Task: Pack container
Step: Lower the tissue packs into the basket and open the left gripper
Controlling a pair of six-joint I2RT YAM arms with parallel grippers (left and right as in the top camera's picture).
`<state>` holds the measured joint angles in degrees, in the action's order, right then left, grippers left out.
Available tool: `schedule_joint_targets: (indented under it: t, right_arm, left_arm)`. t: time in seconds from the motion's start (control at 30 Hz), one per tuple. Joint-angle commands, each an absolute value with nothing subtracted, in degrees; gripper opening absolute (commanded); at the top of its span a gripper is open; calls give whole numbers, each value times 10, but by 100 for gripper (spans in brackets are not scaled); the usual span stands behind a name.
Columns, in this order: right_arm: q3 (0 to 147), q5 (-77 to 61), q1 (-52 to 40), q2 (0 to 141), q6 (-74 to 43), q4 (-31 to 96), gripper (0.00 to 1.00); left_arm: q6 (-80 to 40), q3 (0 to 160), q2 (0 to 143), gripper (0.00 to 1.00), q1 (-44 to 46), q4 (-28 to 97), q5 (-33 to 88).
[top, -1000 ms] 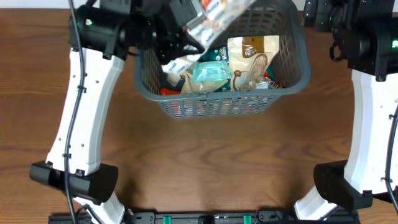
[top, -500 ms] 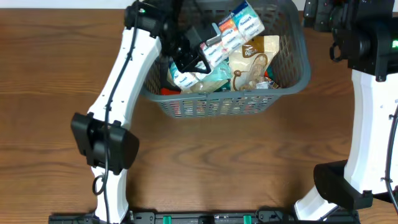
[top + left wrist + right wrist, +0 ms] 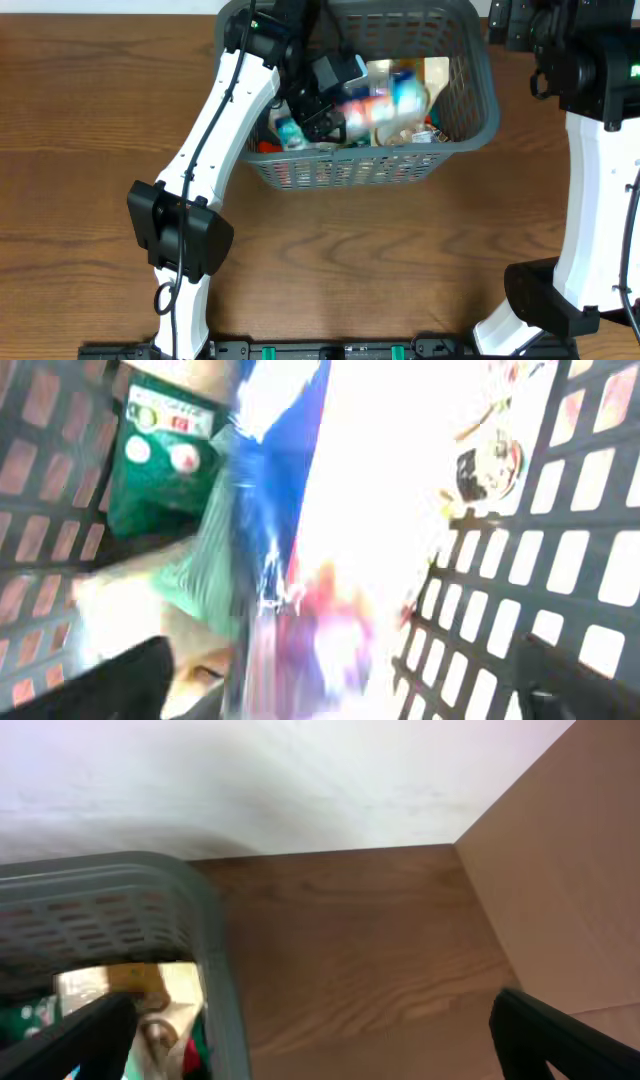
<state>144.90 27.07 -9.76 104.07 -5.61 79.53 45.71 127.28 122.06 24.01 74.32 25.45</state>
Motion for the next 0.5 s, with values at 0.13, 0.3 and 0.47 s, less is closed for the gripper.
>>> schedule_joint_targets:
  t: [0.13,0.3,0.47]
  right_arm:
    - [1454,281,-95,1031,-53,796,99]
    - [1454,281,-95,1031,-53,796,99]
    - [1454,281,-95,1031,-53,796,99]
  left_arm:
    - [462,1286,1208,99,239,754,247]
    - [437,1286,1168,99,238,734,204]
    - [393,1286,1088,98,238,691,157]
